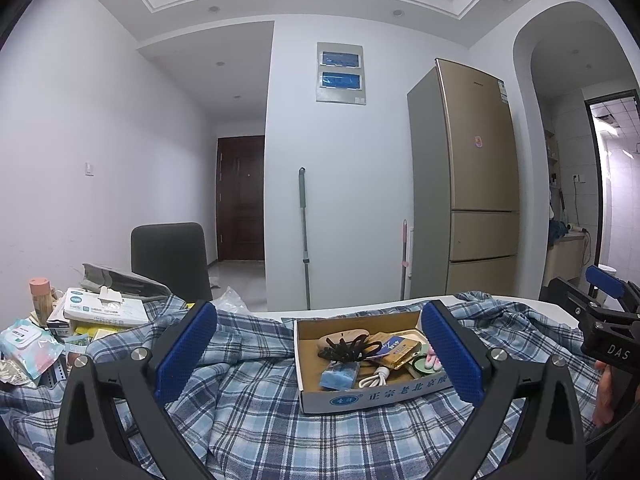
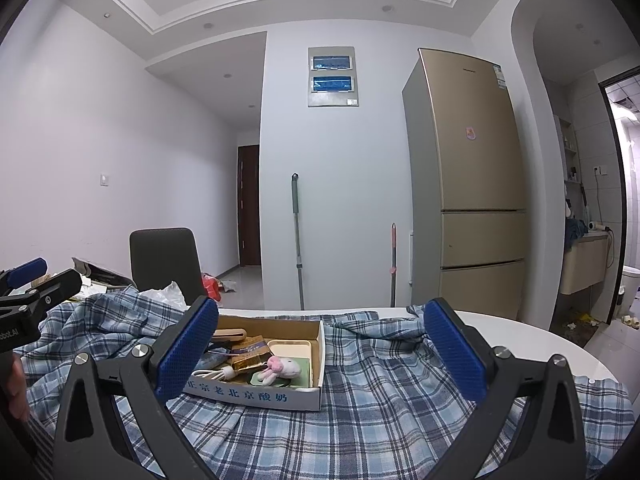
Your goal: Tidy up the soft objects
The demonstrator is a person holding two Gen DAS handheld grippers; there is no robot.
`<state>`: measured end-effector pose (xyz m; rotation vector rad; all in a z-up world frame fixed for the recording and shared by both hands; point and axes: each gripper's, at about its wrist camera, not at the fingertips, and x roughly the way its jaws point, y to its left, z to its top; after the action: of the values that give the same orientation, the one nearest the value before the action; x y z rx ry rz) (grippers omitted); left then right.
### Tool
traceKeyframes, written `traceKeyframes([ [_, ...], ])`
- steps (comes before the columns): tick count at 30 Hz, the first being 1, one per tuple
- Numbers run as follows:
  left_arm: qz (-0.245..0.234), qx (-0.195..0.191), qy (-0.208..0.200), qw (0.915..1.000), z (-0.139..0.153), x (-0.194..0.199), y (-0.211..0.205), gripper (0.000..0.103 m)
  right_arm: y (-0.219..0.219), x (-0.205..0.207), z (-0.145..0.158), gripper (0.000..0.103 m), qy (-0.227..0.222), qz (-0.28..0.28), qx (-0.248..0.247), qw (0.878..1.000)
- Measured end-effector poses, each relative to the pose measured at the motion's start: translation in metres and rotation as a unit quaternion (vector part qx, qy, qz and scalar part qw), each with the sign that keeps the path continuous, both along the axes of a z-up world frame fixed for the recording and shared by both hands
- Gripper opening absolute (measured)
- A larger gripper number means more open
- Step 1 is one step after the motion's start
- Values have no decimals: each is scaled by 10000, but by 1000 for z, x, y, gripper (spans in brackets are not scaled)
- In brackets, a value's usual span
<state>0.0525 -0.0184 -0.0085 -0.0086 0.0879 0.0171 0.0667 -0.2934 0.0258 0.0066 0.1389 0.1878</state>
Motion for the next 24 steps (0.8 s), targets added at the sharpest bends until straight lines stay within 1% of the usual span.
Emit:
traceKeyframes([
  [24,7,20,127,9999,-2,4,3,103,0,0,0,103,-4,-8,9,10000],
])
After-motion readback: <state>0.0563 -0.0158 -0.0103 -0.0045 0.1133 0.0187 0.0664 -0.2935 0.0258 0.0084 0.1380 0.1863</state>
